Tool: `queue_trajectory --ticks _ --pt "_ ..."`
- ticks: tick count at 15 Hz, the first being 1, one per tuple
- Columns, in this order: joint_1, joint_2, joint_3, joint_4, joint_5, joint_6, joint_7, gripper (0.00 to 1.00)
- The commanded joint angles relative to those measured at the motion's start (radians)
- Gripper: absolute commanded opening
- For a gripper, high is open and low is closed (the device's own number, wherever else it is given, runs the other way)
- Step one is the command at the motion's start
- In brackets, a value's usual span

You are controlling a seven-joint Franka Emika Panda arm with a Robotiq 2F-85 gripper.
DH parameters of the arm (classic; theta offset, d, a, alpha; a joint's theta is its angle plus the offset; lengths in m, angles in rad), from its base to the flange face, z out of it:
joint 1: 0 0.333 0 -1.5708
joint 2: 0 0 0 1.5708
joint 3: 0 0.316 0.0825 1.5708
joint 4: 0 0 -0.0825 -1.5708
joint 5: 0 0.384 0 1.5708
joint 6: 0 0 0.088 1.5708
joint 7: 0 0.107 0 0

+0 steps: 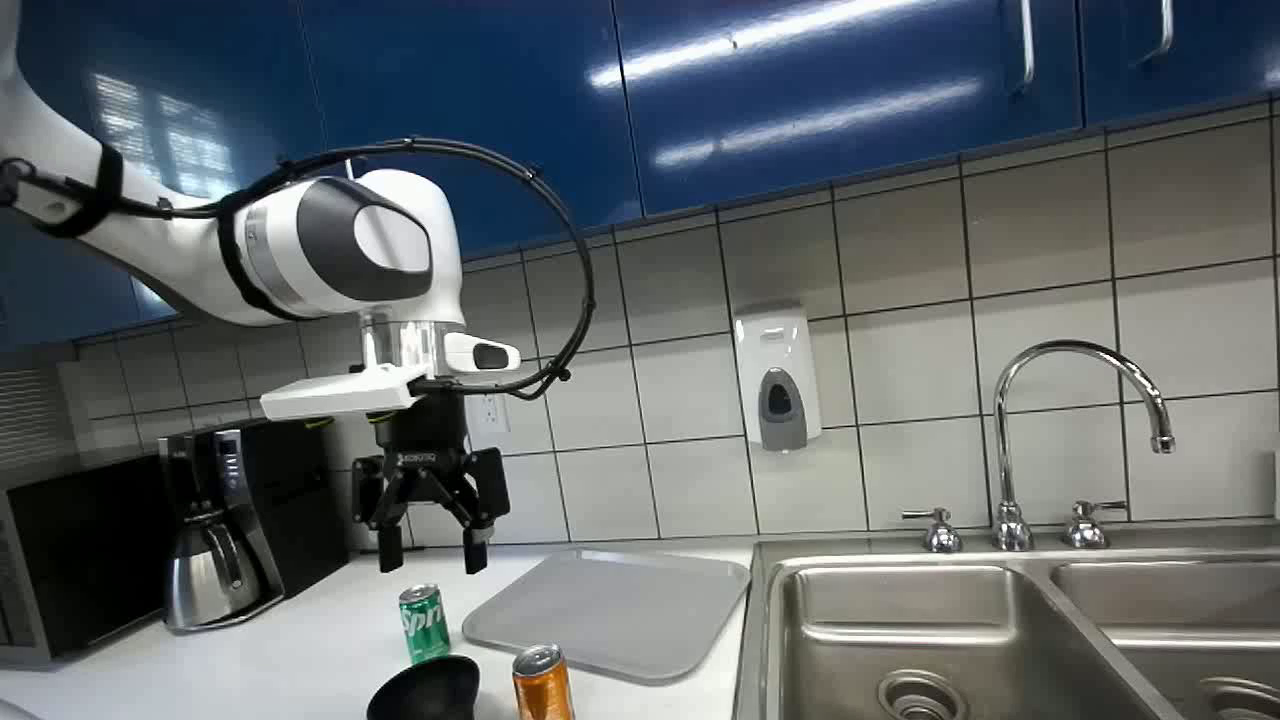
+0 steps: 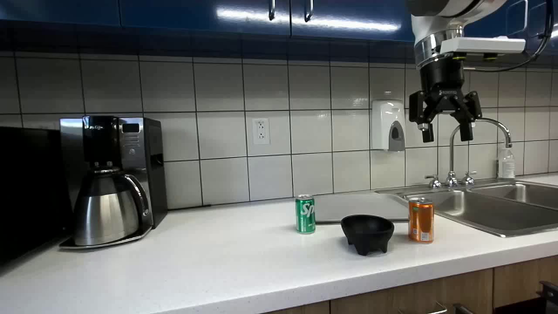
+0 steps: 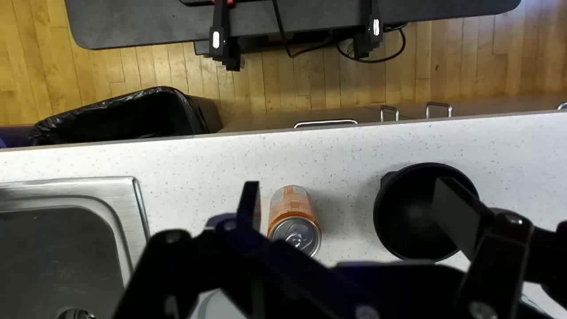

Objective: Put the green and orange can on the tray

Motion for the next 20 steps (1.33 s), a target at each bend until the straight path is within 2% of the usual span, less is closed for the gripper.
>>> queue_trajectory --ticks 1,14,20 --pt "-0.009 0.002 0.008 0.001 0.005 -0.001 -0.005 1.0" --pt "-0.009 0.002 0.008 0.001 0.005 -0.001 -0.005 1.0" --pt "0.064 0.05 0.071 0.006 0.093 0.064 0.04 1.0"
